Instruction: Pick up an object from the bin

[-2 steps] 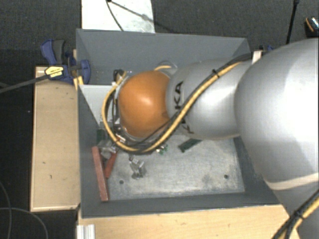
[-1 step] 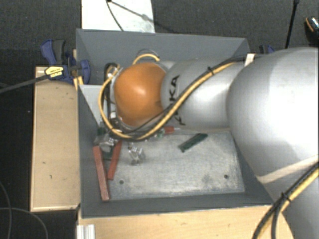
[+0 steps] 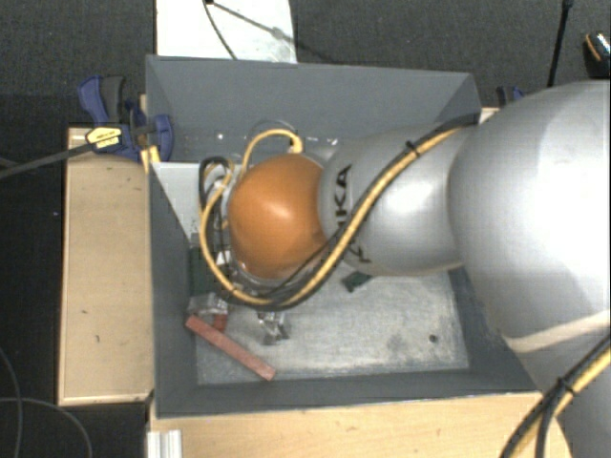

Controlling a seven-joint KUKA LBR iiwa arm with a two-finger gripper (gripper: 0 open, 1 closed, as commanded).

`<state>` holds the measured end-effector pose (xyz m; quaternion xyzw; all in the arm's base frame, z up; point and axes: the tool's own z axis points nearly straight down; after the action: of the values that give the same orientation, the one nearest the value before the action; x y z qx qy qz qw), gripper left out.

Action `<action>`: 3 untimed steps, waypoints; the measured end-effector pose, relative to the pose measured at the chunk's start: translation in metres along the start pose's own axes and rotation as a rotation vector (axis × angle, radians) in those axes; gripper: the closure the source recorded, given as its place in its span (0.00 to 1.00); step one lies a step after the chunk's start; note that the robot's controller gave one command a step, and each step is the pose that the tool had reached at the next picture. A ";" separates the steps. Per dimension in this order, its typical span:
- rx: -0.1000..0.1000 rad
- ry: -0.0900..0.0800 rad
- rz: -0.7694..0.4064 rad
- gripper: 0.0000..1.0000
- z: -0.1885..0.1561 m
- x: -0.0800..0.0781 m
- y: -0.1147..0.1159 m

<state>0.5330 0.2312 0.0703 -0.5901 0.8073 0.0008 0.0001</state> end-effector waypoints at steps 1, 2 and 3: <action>0.002 0.003 -0.131 0.00 0.000 -0.025 -0.015; -0.005 0.001 -0.178 0.00 0.001 -0.024 -0.031; 0.000 -0.001 -0.171 1.00 0.000 -0.024 -0.033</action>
Offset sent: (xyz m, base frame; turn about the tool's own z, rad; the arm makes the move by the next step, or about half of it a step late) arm 0.0205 0.0208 -0.0003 -0.1336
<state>0.5722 0.2438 0.0705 -0.6569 0.7540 0.0011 0.0005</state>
